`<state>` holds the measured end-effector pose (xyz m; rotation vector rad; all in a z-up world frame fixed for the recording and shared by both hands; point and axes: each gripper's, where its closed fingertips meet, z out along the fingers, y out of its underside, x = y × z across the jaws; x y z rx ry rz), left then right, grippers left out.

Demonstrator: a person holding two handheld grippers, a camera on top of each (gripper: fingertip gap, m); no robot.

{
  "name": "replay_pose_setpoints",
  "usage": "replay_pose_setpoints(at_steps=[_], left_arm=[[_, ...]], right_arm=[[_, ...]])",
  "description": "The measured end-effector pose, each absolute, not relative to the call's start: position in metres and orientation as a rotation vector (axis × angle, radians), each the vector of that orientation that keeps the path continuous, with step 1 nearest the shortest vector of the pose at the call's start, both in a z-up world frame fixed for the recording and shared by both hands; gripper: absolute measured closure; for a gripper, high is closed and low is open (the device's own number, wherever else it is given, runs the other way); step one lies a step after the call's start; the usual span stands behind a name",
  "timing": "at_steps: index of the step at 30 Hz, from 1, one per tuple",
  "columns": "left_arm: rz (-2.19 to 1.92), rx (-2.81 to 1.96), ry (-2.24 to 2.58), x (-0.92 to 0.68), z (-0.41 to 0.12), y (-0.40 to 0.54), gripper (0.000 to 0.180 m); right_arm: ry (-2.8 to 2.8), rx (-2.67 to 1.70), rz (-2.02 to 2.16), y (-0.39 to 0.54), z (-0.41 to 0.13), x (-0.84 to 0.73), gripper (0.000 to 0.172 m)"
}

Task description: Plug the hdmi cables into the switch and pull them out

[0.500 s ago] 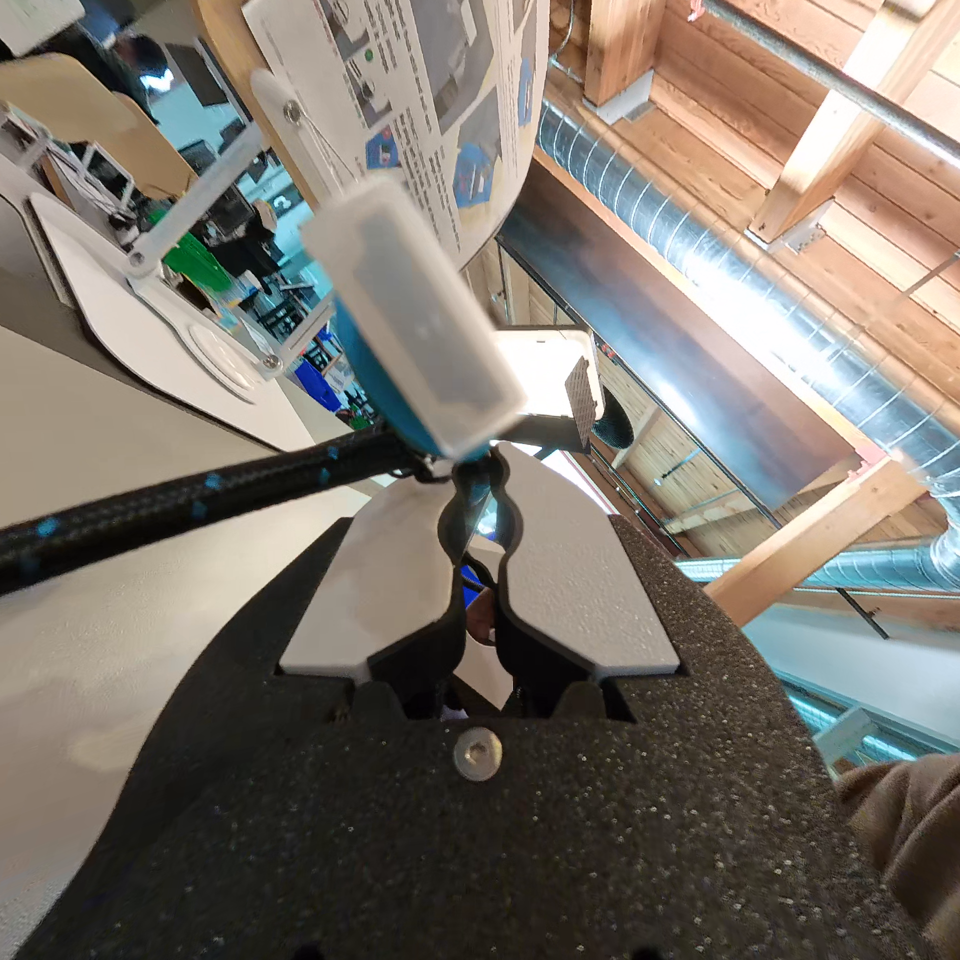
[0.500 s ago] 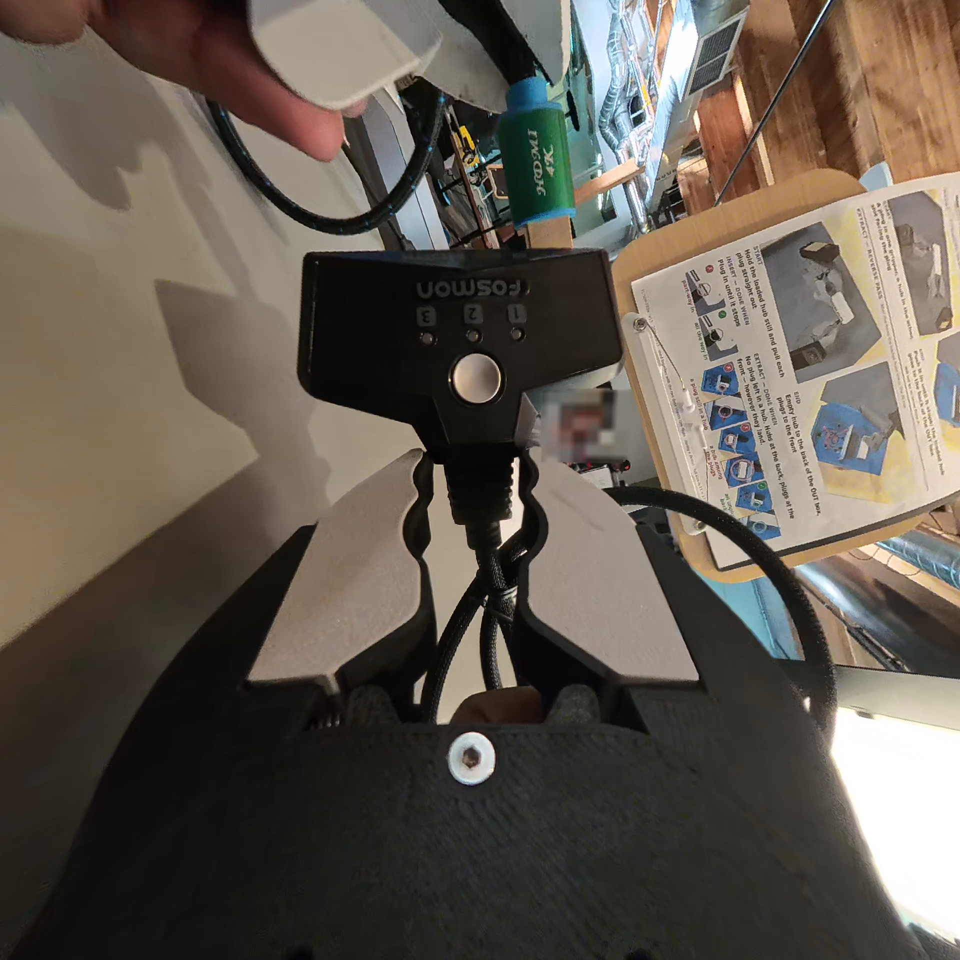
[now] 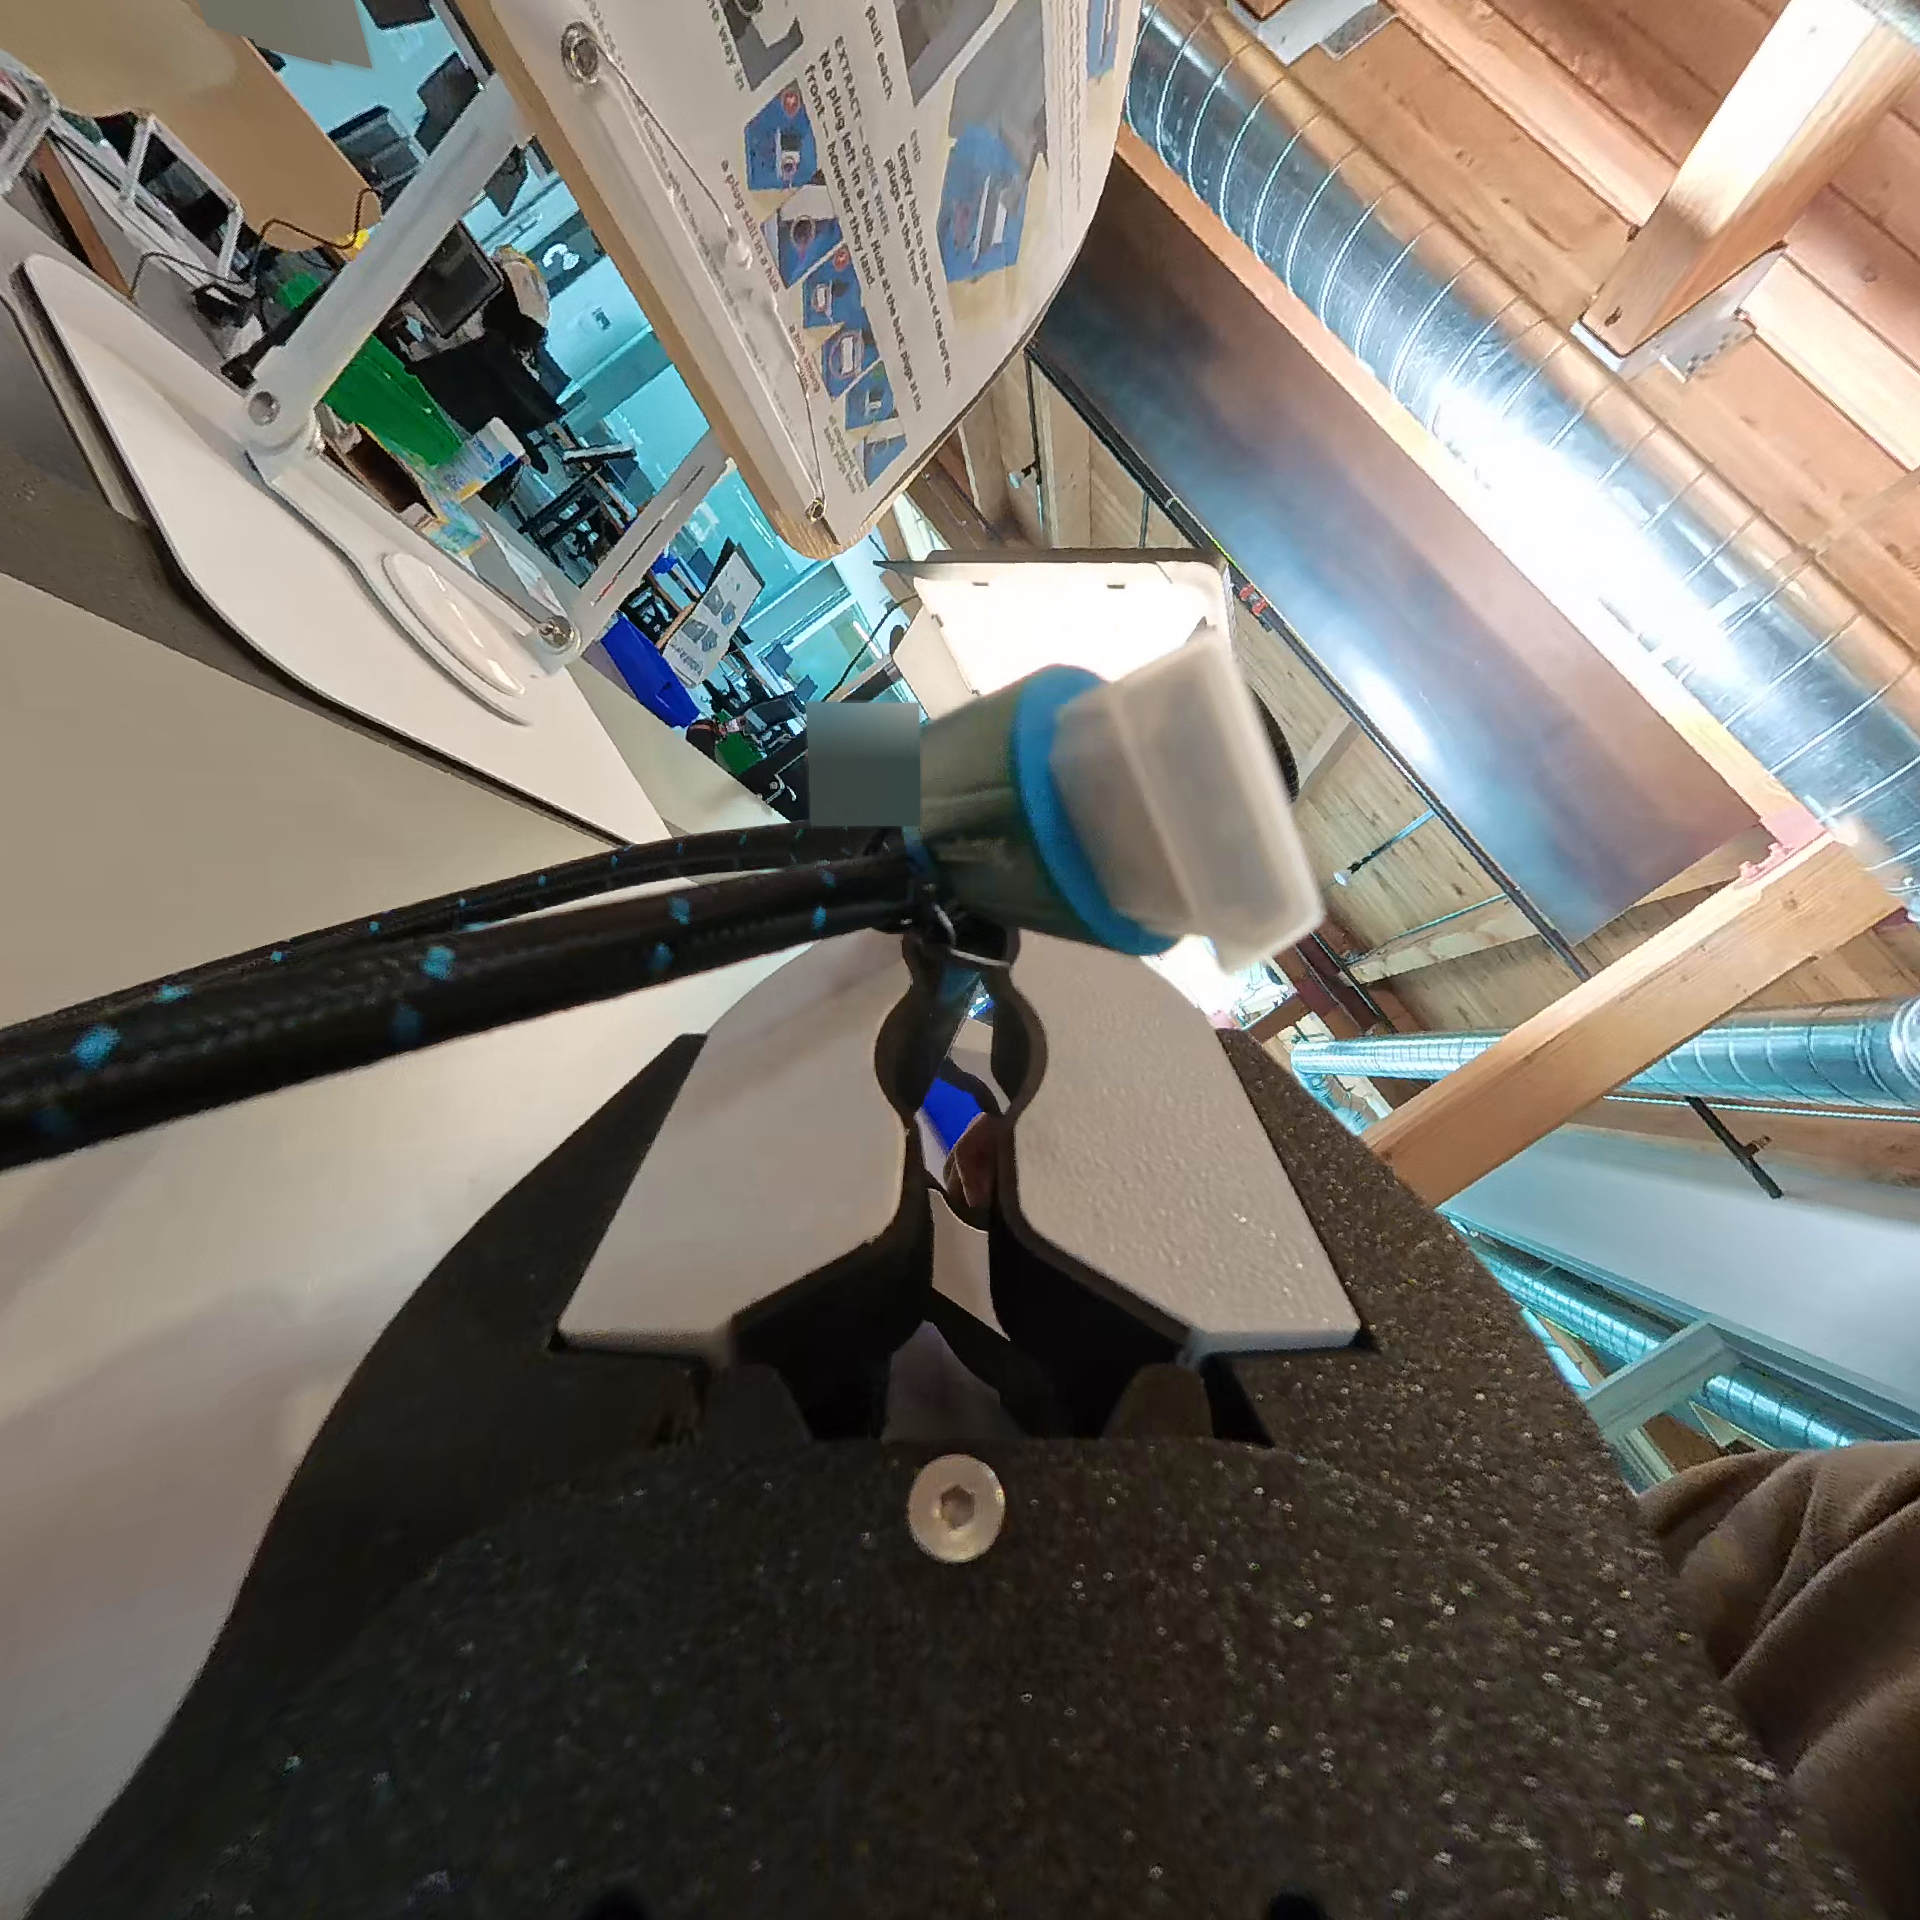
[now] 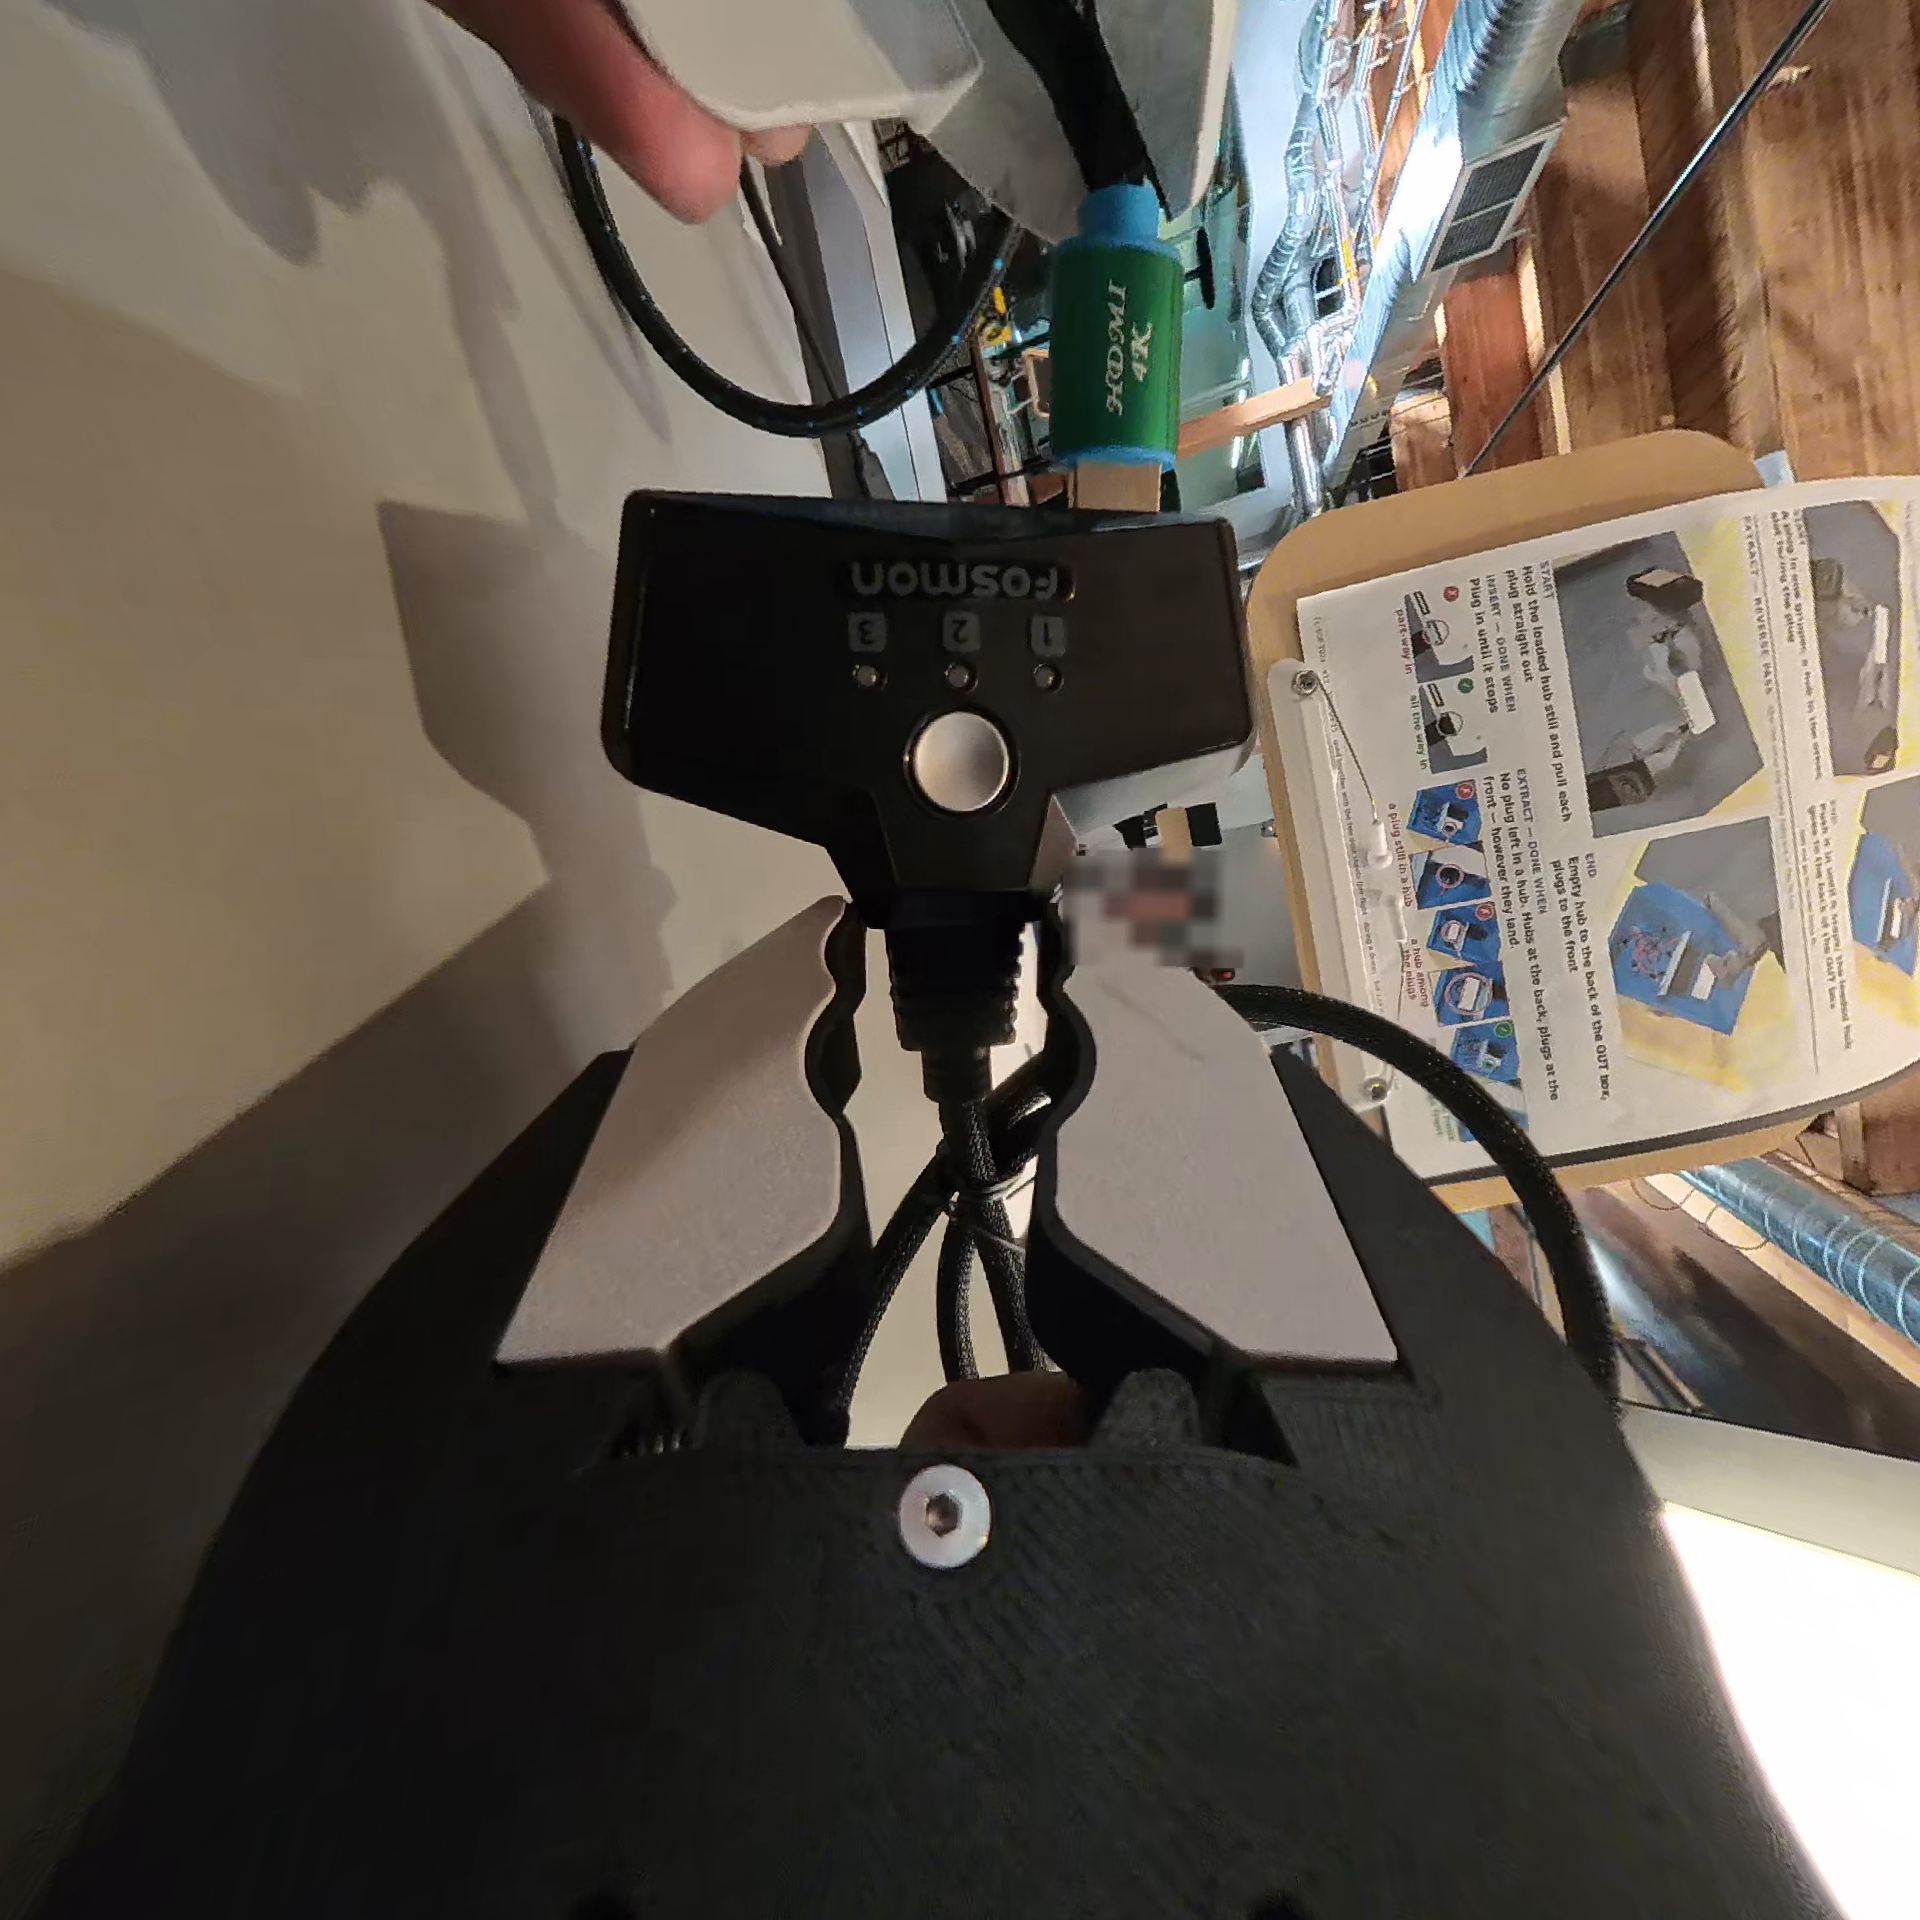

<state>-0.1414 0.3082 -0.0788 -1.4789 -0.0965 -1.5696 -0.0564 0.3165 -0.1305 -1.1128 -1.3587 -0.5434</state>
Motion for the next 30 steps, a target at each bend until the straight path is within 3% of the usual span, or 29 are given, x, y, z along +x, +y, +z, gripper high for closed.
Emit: replay_pose_setpoints(at_steps=[24, 27, 30], left_arm=[[-1.427, -1.583, 0.141, -0.132, -0.075, 0.303, 0.175], [-1.449, -1.579, 0.104, -0.134, -0.079, 0.308, 0.172], [-1.478, -1.582, 0.062, -0.136, -0.080, 0.311, 0.156]], right_arm=[[-1.395, -1.150, -0.518, 0.312, -0.136, -0.061, 0.140], [-1.357, -1.225, -0.477, 0.316, -0.138, -0.058, 0.140], [-1.368, -1.328, -0.440, 0.317, -0.144, -0.055, 0.140]])
